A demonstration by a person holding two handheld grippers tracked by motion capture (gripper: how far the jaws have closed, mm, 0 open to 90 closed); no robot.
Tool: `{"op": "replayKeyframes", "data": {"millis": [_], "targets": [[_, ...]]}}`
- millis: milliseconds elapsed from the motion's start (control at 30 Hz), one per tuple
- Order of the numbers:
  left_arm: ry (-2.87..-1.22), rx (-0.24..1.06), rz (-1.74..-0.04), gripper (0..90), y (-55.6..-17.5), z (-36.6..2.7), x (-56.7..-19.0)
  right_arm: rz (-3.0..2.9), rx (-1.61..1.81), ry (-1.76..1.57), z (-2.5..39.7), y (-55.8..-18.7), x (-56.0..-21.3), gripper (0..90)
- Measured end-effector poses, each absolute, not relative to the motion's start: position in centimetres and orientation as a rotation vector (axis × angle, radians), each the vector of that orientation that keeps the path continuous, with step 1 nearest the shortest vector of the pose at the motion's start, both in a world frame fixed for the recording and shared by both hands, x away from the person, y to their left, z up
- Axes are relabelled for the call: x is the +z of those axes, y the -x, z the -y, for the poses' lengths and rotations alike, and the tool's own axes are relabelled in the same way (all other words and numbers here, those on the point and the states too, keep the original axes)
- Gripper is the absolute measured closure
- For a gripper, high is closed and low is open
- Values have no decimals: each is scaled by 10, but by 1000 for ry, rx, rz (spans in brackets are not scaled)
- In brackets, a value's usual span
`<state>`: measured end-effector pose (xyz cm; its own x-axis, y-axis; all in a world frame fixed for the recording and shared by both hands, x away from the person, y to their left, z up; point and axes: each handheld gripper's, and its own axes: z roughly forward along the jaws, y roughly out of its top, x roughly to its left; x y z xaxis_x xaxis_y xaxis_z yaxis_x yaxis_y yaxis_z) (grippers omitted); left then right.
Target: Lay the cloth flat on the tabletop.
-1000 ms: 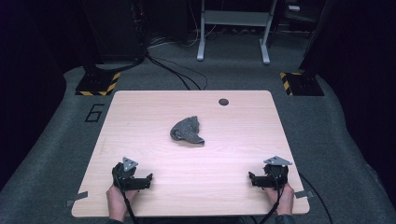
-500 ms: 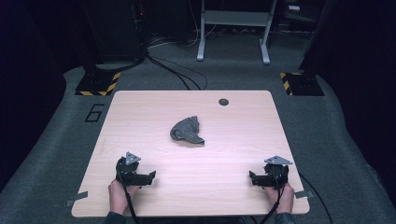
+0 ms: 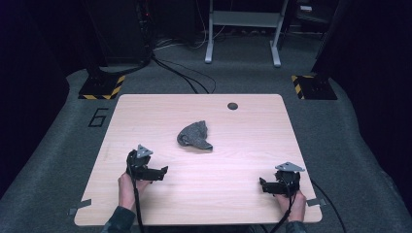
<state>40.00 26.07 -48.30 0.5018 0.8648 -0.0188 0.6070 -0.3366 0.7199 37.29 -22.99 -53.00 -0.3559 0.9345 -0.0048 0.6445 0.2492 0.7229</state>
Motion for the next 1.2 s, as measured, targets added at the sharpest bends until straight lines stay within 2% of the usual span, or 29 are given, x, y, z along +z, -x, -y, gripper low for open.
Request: {"op": "replayKeyframes", "data": {"millis": [200,700,1200], "targets": [[-2090,501,-1131,3,-421,-247,-465,-2088,890,-1439,230,-373,-530,19],[-2097,509,-1074,2,-464,-216,-444,-2091,890,-1436,230,-373,-530,20],[-2133,477,-1067,2,-506,-188,-448,-2092,892,-1435,230,-373,-530,24]]}}
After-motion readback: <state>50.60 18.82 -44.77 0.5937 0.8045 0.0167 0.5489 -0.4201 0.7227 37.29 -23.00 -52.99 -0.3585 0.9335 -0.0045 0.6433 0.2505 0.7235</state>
